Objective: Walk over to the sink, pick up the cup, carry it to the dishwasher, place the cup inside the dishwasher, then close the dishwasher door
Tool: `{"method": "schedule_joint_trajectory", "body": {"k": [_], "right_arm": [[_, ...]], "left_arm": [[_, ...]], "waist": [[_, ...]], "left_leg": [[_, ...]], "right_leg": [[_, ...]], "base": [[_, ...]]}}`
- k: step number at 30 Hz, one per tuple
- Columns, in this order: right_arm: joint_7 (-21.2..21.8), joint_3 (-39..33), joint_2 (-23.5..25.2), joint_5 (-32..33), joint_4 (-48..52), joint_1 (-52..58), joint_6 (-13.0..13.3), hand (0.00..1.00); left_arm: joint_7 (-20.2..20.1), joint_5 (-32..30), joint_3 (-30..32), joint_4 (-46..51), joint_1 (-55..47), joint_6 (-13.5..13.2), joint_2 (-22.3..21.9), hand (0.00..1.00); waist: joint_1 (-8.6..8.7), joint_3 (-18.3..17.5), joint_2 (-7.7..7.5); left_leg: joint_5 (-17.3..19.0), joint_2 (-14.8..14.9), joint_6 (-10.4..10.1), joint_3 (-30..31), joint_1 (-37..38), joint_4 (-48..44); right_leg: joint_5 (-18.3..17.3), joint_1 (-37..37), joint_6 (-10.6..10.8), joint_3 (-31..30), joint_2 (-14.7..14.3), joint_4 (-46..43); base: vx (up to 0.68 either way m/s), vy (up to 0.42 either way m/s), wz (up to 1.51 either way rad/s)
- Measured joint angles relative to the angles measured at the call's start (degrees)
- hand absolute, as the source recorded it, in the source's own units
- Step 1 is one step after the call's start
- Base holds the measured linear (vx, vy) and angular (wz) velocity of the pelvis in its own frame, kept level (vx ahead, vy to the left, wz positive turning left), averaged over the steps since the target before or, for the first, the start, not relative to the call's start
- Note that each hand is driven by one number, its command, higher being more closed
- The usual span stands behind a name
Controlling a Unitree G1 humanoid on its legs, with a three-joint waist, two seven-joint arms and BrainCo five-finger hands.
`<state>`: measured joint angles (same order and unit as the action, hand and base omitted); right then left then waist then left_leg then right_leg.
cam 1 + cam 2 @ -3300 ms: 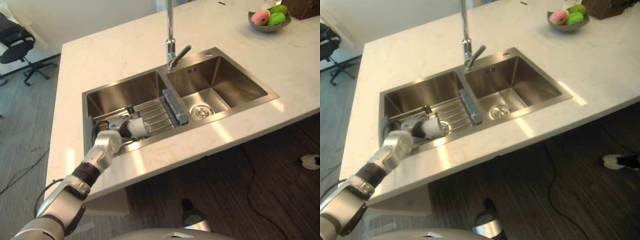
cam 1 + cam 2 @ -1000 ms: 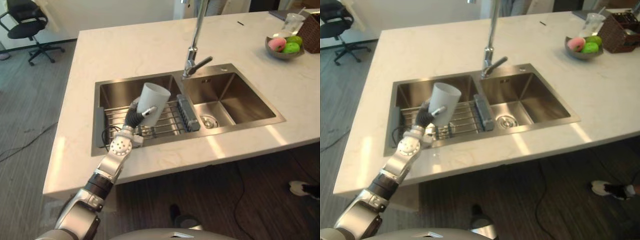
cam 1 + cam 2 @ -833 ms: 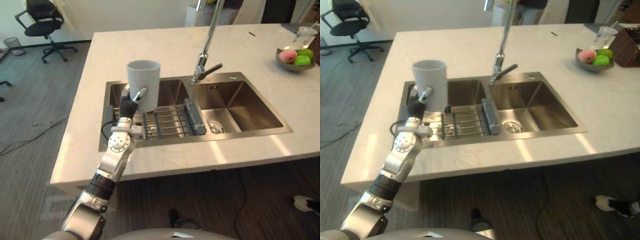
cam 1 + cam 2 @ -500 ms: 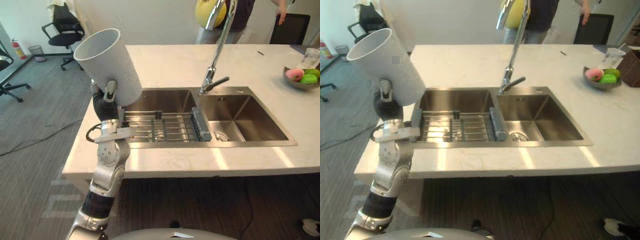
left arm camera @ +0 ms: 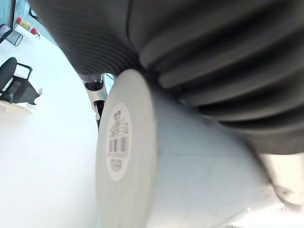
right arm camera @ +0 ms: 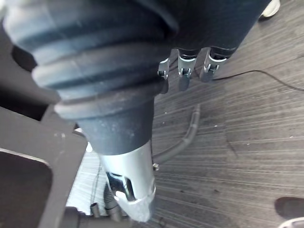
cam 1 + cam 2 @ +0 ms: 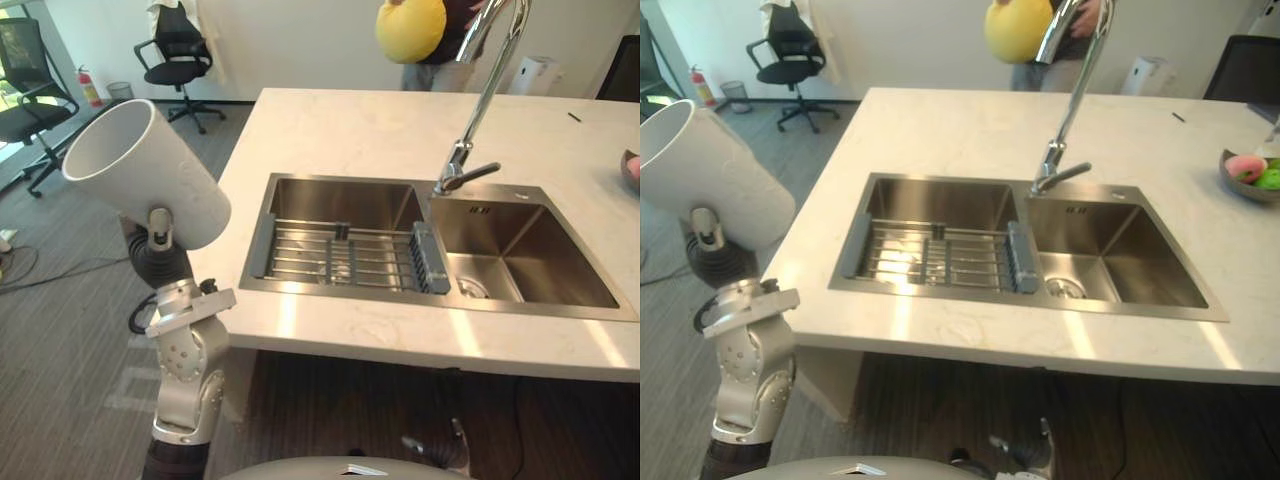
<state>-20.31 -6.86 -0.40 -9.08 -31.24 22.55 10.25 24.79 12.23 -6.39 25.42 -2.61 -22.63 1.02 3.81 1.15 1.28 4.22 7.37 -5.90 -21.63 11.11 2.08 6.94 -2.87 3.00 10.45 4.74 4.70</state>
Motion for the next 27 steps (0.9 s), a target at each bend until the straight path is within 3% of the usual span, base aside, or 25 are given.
{"method": "schedule_joint_trajectory", "body": {"k": [3, 4, 10, 13, 20, 22, 23, 24, 25, 27], "right_arm": [[1.5, 0.0, 0.5, 4.3, -0.2, -0.1, 1.3, 0.0], [7.8, -0.1, 0.4, 11.6, -9.3, -4.8, 4.3, 0.0], [9.0, -0.6, 0.3, 11.7, -9.9, -4.8, 5.0, 0.0], [10.6, -3.4, 0.1, 14.6, -11.5, -3.7, 6.0, 0.0], [16.6, -12.1, -1.4, 19.0, -26.0, -3.7, 7.2, 0.0], [18.8, -12.9, -1.4, 20.1, -29.0, -5.9, 7.0, 0.0], [19.2, -12.8, -1.6, 20.1, -29.1, -6.6, 7.1, 0.0], [20.2, -12.9, -3.1, 20.2, -30.1, -8.4, 7.5, 0.0], [20.4, -13.1, -5.4, 20.2, -30.9, -10.9, 8.1, 0.0], [20.3, -15.0, -8.2, 20.2, -31.6, -14.3, 9.9, 0.0]], "left_arm": [[-0.1, 0.0, 0.4, 0.4, -1.4, -1.0, 0.0, 1.0], [-0.6, 0.0, 3.6, 0.4, -3.9, -2.9, 0.0, 1.0], [-0.6, 0.1, 3.6, 0.4, -3.7, -3.2, -0.2, 1.0], [-1.8, 0.4, 1.6, -0.3, -1.5, -3.2, -0.2, 1.0], [-3.9, 2.2, 4.0, -3.7, -0.4, -3.5, -0.5, 1.0], [-3.7, 2.1, 5.9, -4.0, -1.3, -3.2, 0.6, 1.0], [-3.2, 2.1, 6.5, -3.8, -1.4, -3.2, 0.8, 1.0], [-2.0, 2.1, 8.3, -3.3, -1.6, -3.4, 0.7, 1.0], [-0.9, 2.1, 10.2, -3.3, -2.2, -3.5, 0.8, 1.0], [0.0, 2.1, 12.6, -3.2, -3.6, -4.1, 0.9, 1.0]], "waist": [[-0.38, -0.1, -0.07], [-2.36, 0.4, -0.44], [-2.38, 0.6, -0.67], [-0.62, 0.7, -0.97], [-1.12, 0.7, -0.25], [-2.42, 4.6, -0.95], [-3.08, 5.7, -1.1], [-4.32, 8.0, -0.56], [-5.28, 9.5, 1.32], [-6.08, 9.9, 2.04]], "left_leg": [[-0.3, -0.1, 0.2, 1.3, -0.3, 0.1], [-1.9, -0.9, 0.7, 2.9, -0.5, 2.2], [-0.4, -0.6, 0.3, 1.5, -0.3, -0.1], [0.9, -0.2, -0.1, 2.8, -2.0, -1.2], [0.8, 0.6, -0.2, 6.4, -2.9, -3.4], [1.9, 0.7, 0.9, 11.6, -9.0, -17.1], [1.9, 0.7, 0.9, 13.1, -11.5, -21.8], [1.6, 1.2, 0.4, 15.7, -15.5, -28.7], [0.8, 1.8, -1.0, 17.2, -17.7, -30.3], [-2.7, 2.2, -4.4, 15.0, -20.8, -26.6]], "right_leg": [[-0.1, -0.3, 0.1, 1.2, 0.2, 0.0], [-0.2, -0.2, 0.3, 2.7, 0.9, 0.0], [0.0, 0.8, -0.1, -0.2, 0.2, 0.4], [-1.0, 0.7, -0.1, 1.9, 0.4, 0.4], [-2.7, -1.3, -0.3, 4.9, -0.1, -0.6], [-7.5, -1.2, -0.3, 4.9, 1.8, -8.0], [-8.2, -1.2, -0.5, 5.4, 2.2, -9.4], [-9.4, -1.1, -0.8, 7.0, 2.1, -11.4], [-9.9, -0.9, -1.4, 9.4, 1.6, -12.3], [-11.0, 1.9, -3.0, 13.4, 2.3, -14.2]], "base": [[-0.02, -0.017, 0.16], [-0.01, -0.011, 0.11], [-0.02, -0.008, -0.19], [-0.03, -0.034, 0.15], [0.07, -0.014, 0.24], [0.0, -0.017, 0.78], [-0.09, -0.064, 0.97], [-0.14, -0.105, 0.87], [-0.12, -0.093, 0.91], [-0.13, -0.07, 1.25]]}}
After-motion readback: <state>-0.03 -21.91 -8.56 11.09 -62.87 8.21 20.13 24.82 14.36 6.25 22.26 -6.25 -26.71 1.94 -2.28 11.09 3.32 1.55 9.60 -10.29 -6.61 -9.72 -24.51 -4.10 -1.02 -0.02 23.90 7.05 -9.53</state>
